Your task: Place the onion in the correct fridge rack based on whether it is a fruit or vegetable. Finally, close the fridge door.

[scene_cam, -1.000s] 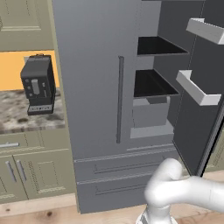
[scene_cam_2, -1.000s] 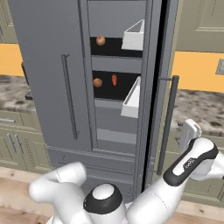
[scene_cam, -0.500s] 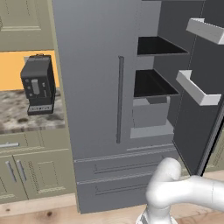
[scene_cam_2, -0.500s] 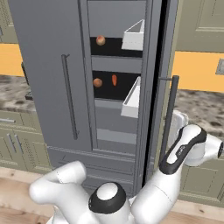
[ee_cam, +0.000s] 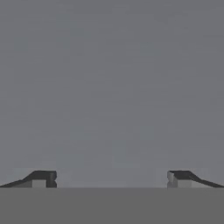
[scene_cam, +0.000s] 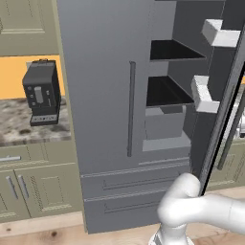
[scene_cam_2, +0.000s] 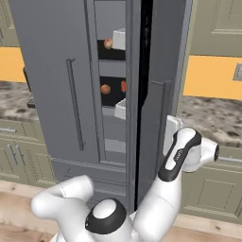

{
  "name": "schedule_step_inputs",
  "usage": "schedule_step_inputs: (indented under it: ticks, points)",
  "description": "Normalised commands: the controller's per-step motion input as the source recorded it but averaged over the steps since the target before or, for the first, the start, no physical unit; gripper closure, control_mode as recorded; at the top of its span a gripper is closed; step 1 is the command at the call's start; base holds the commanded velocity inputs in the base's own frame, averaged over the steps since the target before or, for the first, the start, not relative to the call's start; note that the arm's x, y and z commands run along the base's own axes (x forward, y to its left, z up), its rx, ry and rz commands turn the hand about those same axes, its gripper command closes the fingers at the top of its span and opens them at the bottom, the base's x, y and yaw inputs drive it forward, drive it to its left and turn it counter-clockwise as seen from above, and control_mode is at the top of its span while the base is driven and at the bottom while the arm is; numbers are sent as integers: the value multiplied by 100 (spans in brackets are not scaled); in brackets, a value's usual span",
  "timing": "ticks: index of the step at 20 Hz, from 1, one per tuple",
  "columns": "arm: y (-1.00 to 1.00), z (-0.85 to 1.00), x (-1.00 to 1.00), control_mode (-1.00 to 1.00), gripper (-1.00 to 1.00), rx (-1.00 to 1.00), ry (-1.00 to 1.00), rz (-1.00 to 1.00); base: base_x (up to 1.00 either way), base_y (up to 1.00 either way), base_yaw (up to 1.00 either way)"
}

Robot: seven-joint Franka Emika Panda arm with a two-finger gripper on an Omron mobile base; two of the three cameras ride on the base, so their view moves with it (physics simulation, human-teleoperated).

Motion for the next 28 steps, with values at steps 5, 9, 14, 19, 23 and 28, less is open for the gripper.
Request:
schedule_step_inputs:
  ticks: [5,9,14,19,23,28]
  points:
    - [99,0,26,-100,-100,-1,0,1,0,0,0]
    - [66,0,35,-100,-100,-1,0,-7,0,0,0]
    - [55,1,45,-100,-100,-3,0,-20,0,0,0]
    - [45,0,40,-100,-100,-2,0,-32,0,0,0]
    - [38,0,33,-100,-100,0,3,-35,0,0,0]
    - [27,0,33,-100,-100,0,7,-31,0,0,0]
